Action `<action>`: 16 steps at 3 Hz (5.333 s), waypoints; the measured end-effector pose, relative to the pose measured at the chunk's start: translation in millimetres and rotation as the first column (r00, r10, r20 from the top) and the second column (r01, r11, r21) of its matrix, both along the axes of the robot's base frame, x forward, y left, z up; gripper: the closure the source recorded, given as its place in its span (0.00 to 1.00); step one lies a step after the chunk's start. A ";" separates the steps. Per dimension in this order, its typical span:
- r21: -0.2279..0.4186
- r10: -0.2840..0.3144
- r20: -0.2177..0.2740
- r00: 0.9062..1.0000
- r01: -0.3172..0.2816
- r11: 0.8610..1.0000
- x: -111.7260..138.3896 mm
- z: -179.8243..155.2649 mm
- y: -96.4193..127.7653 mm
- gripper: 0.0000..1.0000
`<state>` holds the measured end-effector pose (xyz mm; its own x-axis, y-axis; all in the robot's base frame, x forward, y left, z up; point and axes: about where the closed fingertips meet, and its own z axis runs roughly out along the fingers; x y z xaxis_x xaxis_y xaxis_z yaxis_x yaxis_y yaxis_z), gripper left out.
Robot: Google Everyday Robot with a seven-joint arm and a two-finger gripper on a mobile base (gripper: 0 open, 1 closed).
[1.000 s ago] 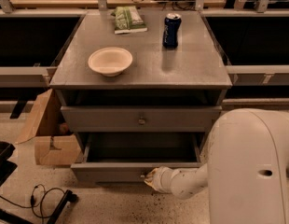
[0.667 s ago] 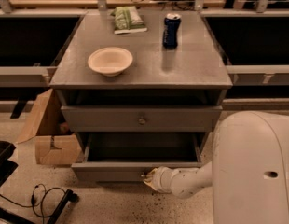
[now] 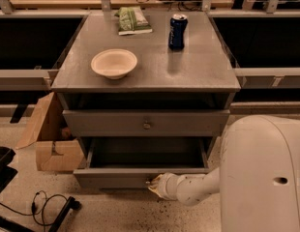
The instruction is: Close middle drawer
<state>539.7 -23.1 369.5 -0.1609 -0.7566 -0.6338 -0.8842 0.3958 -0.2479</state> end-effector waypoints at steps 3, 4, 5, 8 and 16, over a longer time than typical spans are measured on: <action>0.000 0.000 0.000 1.000 0.000 1.000 0.0 0.0 0.1 0.00; 0.000 0.000 0.000 1.000 0.000 1.000 -0.1 0.0 0.1 0.00; 0.000 0.000 0.000 1.000 0.000 1.000 -4.6 0.0 -0.5 0.18; -0.580 0.139 -0.017 0.990 -0.123 0.805 -77.5 16.7 -134.6 0.96; -0.461 0.190 0.110 0.976 -0.119 0.880 31.6 26.7 -140.8 1.00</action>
Offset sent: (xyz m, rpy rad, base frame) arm 0.0000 0.0000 0.0000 0.0000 0.0000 0.0000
